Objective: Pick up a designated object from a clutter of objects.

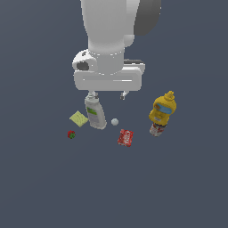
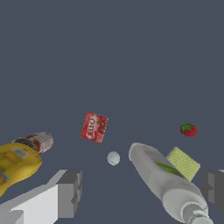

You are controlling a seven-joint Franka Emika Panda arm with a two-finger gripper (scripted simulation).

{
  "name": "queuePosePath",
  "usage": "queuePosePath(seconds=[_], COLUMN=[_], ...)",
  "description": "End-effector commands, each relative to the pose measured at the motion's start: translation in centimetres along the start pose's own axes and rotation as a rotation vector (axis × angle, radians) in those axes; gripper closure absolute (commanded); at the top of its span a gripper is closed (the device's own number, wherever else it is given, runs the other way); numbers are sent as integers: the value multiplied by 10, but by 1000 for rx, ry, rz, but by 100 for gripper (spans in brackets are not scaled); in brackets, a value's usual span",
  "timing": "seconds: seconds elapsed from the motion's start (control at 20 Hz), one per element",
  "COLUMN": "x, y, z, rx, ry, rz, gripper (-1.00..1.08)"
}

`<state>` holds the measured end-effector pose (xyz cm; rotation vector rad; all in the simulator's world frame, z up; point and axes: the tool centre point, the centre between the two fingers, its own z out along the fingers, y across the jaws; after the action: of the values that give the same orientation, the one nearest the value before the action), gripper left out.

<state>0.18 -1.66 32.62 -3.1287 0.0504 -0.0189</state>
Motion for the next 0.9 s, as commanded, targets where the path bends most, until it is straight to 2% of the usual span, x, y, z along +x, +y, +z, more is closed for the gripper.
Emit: queuePosePath(seconds=[0.0, 0.4, 0.85], x=[0, 2, 2], y=[0, 9, 8], z=[0, -11, 0], rx=[0, -15, -14], ry=[0, 38, 37], rz=[0, -2, 13], gripper=[-92, -92, -92])
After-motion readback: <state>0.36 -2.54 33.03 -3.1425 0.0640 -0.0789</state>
